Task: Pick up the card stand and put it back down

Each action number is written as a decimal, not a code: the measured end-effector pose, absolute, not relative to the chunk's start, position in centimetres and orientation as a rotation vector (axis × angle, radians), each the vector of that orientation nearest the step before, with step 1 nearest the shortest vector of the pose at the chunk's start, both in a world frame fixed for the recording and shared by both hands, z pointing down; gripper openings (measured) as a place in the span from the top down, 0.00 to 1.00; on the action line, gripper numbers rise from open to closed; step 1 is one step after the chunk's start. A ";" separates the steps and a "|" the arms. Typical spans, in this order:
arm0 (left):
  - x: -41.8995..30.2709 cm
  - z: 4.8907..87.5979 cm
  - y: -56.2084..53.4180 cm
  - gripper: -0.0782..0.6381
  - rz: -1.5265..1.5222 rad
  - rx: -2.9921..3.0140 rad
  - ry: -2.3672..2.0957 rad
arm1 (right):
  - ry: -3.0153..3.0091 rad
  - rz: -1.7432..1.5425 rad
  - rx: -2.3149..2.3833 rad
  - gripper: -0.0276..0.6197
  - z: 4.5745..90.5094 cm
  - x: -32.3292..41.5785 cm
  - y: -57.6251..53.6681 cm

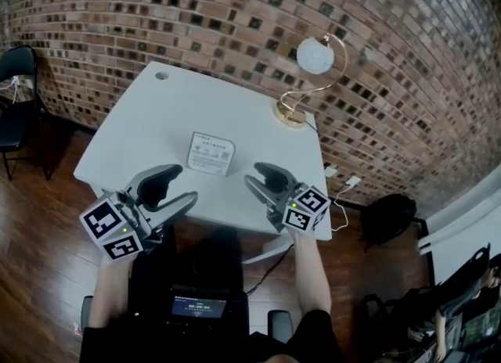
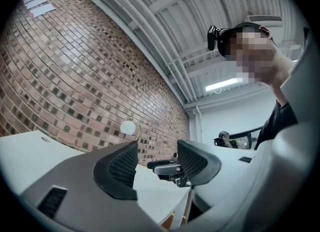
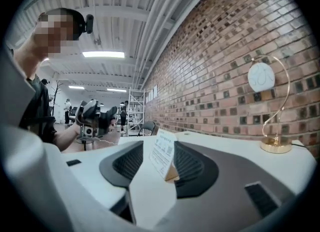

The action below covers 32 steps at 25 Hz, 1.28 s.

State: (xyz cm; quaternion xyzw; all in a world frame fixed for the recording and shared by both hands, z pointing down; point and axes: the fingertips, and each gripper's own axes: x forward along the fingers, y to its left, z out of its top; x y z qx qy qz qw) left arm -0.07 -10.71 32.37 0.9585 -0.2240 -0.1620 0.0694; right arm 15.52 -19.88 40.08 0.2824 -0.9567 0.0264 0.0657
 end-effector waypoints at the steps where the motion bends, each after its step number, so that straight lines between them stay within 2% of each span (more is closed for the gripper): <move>1: 0.1 32.5 -11.0 0.55 -0.486 2.884 -0.663 | -2.871 0.088 0.841 0.61 40.6 15.3 -20.9; 9: 1.2 33.3 -12.8 0.55 -0.488 2.852 -0.598 | -2.839 0.194 0.662 0.61 43.5 12.5 -26.1; 20: 1.5 33.9 -13.3 0.55 -0.484 2.850 -0.568 | -2.805 0.152 0.296 0.61 45.8 5.2 -27.3; 21: 1.5 34.0 -13.2 0.55 -0.481 2.850 -0.566 | -2.808 0.154 0.265 0.62 45.8 4.8 -27.2; 24: 1.4 34.2 -13.1 0.55 -0.474 2.849 -0.562 | -2.823 0.154 0.194 0.81 45.6 4.3 -26.7; 26: 1.2 34.2 -13.2 0.55 -0.474 2.848 -0.560 | -2.829 0.163 0.164 0.87 45.5 4.3 -26.4; 32: 1.6 34.4 -12.9 0.55 -0.480 2.833 -0.523 | -2.869 0.216 0.170 0.92 43.6 5.1 -26.8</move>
